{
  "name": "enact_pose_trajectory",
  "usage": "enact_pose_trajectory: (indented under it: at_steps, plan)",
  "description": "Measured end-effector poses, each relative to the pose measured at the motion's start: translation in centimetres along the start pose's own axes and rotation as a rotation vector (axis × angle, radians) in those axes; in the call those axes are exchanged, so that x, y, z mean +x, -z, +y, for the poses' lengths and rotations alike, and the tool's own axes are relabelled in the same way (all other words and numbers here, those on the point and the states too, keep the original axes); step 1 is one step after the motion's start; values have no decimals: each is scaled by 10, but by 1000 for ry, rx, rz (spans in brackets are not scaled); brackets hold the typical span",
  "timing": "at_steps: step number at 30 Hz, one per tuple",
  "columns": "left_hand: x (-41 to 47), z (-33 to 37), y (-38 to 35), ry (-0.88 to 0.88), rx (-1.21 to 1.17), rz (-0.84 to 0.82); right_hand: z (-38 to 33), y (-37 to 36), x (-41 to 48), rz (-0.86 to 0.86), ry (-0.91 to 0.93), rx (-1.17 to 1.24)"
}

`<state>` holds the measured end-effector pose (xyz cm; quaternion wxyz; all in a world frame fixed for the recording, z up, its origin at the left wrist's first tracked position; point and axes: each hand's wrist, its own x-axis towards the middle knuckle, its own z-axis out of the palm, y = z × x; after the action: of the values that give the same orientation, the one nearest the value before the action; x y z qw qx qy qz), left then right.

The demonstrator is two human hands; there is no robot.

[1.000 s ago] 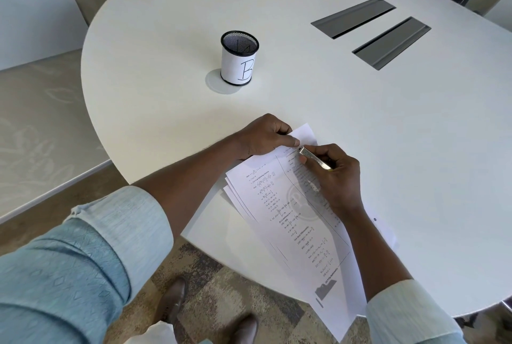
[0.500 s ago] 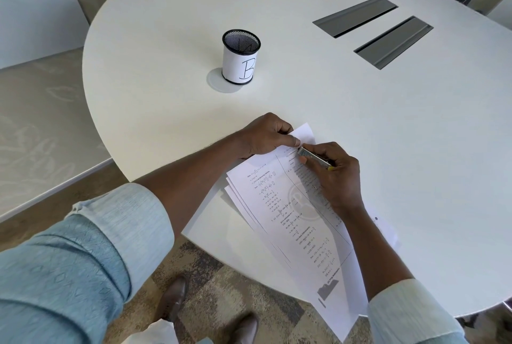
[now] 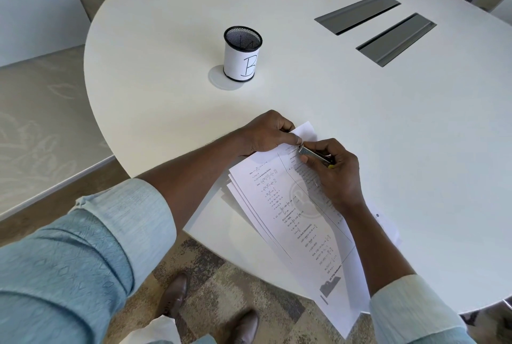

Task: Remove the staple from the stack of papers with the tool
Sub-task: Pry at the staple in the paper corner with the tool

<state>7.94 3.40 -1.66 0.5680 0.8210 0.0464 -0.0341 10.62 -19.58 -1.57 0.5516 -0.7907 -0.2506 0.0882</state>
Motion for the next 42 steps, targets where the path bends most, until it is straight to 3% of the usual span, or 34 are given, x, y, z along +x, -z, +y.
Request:
enact_pose_trajectory:
  at_steps: [8,16,42]
  plan:
    - [0,1,-1,-9,-13,-13,-1,-2,-1,-13,77,-6]
    - [0,-1,0,-10,-57,-6,-1,2,-2,102,-84,71]
    - [-3,4,-2,-5,-54,-1,-3,1,-1,60,-66,17]
